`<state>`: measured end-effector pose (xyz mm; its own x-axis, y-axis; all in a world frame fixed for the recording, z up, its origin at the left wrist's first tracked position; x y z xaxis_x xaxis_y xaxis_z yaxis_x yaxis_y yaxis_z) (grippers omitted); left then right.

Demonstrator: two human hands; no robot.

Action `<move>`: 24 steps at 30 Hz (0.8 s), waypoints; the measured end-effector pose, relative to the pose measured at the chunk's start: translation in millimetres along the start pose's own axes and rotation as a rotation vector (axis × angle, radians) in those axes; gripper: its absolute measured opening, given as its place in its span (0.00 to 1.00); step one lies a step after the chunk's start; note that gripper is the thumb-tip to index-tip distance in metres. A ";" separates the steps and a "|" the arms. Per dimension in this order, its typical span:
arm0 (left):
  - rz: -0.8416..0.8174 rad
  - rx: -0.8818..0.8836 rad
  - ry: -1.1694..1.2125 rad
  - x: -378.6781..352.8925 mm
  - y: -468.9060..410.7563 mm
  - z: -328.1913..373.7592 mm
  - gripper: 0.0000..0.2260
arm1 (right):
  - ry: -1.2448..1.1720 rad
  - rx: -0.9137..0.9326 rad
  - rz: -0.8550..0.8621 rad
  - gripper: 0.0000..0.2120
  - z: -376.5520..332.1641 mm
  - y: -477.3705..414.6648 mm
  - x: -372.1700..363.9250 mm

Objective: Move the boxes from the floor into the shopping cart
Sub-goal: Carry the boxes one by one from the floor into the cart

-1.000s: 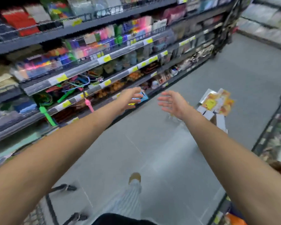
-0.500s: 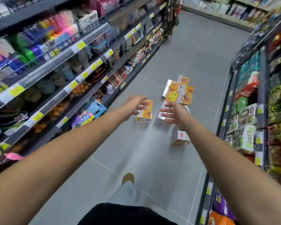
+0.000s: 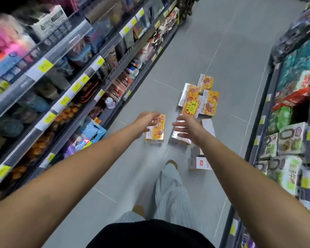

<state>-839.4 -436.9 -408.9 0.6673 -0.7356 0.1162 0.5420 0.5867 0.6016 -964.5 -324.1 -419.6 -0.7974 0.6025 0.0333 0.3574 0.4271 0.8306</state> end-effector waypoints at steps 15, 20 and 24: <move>0.155 0.204 0.064 -15.3 -209.9 -32.6 0.11 | 0.132 -0.190 0.003 0.04 -61.3 -231.6 38.3; 0.196 0.276 0.029 -3.4 -284.0 -96.3 0.16 | 0.144 -0.295 0.031 0.06 -23.9 -315.3 27.7; 0.195 0.343 0.027 5.6 -351.4 -166.4 0.22 | 0.144 -0.390 0.066 0.06 14.7 -389.5 21.5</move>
<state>-941.1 -590.9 -751.2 0.7565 -0.6098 0.2362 0.2050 0.5641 0.7998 -1113.7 -467.6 -750.5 -0.8486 0.5080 0.1478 0.2211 0.0867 0.9714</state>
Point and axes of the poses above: each hand's wrist, its own y-axis away from the middle knuckle, its own x-axis out of the back of the hand, z = x × y, the point moved 10 cm from there along -y, towards the middle knuckle, and after that the axes turned 8 degrees about -x, right-handed, at the moved point
